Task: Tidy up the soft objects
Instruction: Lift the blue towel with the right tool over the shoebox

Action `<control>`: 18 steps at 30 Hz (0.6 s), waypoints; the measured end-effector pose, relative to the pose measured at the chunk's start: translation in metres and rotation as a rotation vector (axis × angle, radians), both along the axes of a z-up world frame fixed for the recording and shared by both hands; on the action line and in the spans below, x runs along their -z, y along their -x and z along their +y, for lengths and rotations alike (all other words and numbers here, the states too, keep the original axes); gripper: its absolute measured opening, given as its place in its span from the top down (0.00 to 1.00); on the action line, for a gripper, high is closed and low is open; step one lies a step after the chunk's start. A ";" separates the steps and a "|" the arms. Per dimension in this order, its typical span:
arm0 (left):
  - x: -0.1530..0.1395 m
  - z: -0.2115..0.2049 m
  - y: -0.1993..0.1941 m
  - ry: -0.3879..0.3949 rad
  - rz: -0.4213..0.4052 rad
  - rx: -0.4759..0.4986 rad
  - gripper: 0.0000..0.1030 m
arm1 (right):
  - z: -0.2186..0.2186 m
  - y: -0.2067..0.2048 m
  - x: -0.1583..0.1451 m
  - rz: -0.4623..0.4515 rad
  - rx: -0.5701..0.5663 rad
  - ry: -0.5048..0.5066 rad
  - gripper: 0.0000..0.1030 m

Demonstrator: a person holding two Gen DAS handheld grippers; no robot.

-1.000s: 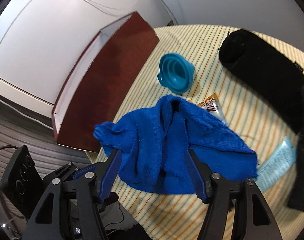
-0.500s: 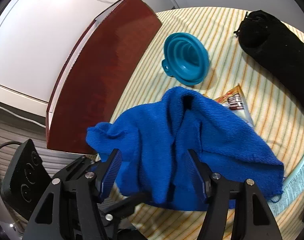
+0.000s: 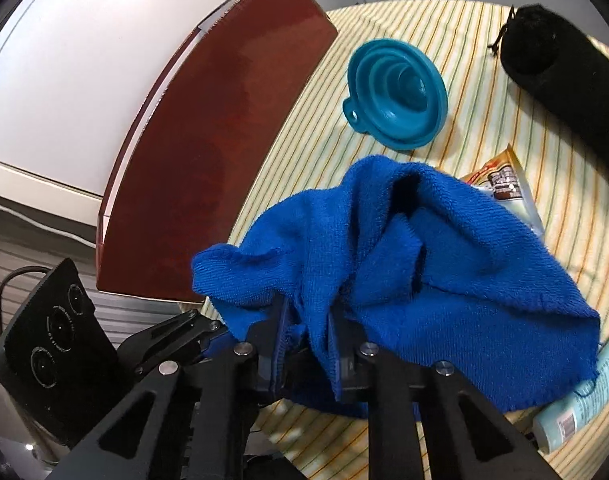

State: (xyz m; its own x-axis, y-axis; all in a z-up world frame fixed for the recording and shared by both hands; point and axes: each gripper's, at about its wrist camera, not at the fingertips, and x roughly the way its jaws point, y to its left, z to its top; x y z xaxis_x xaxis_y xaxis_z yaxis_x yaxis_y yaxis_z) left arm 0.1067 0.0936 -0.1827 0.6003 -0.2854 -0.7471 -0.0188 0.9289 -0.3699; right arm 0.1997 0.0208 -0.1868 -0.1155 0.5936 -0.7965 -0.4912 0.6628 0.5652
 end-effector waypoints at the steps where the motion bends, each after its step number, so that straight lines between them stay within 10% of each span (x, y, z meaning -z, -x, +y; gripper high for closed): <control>1: -0.002 0.000 0.001 0.003 -0.004 0.000 0.75 | -0.001 0.002 -0.002 -0.010 -0.002 0.001 0.84; 18: -0.078 -0.009 0.036 0.006 -0.181 0.030 0.78 | -0.021 0.044 -0.101 -0.214 -0.012 -0.075 0.85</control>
